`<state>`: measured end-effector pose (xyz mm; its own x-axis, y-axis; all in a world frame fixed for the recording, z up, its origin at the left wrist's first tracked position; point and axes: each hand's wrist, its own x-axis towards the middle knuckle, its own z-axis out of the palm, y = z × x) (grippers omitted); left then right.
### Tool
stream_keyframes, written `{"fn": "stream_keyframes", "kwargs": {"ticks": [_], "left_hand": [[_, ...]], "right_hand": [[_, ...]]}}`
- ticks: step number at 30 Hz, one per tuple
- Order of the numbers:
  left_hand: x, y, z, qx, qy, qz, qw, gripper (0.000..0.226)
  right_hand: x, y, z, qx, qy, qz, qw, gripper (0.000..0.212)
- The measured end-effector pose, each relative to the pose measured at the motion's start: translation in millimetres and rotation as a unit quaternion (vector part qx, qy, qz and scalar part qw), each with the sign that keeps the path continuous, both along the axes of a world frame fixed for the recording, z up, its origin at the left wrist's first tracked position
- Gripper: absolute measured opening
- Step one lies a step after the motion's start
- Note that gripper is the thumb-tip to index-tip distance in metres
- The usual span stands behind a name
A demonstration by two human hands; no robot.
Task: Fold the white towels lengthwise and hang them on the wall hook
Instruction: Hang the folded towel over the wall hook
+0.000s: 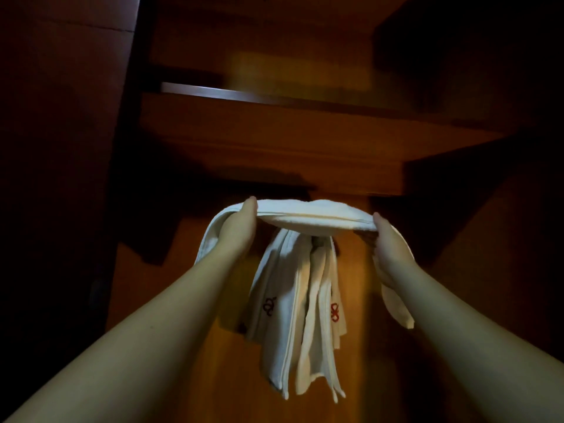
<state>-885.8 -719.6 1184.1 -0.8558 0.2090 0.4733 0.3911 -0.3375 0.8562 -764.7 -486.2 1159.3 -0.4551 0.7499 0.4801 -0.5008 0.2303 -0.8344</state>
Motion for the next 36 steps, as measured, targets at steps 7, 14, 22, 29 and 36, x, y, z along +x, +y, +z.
{"fn": "stream_keyframes", "kwargs": {"ticks": [7, 14, 22, 29, 36], "left_hand": [[-46.2, 29.2, 28.3, 0.018, -0.011, -0.01, 1.0, 0.044], [-79.1, 54.4, 25.4, -0.041, 0.019, -0.084, 0.995, 0.073], [-108.4, 75.4, 27.5, -0.05, 0.019, -0.106, 0.993, 0.079], [-121.9, 89.8, 17.6, -0.073, -0.025, -0.139, 0.987, 0.078], [-121.4, 102.4, -14.5, -0.011, -0.064, -0.251, 0.966, 0.068]], "right_hand": [[-24.4, 24.3, 41.6, 0.03, 0.041, -0.009, 0.999, 0.044], [-54.9, 40.8, 50.7, 0.025, 0.02, 0.021, 0.999, 0.069], [-88.7, 63.3, 71.3, 0.017, -0.027, 0.056, 0.998, 0.07], [-106.9, 75.5, 55.1, -0.03, -0.056, 0.036, 0.997, 0.08], [-110.0, 97.3, 12.7, -0.149, -0.053, -0.032, 0.987, 0.048]]}}
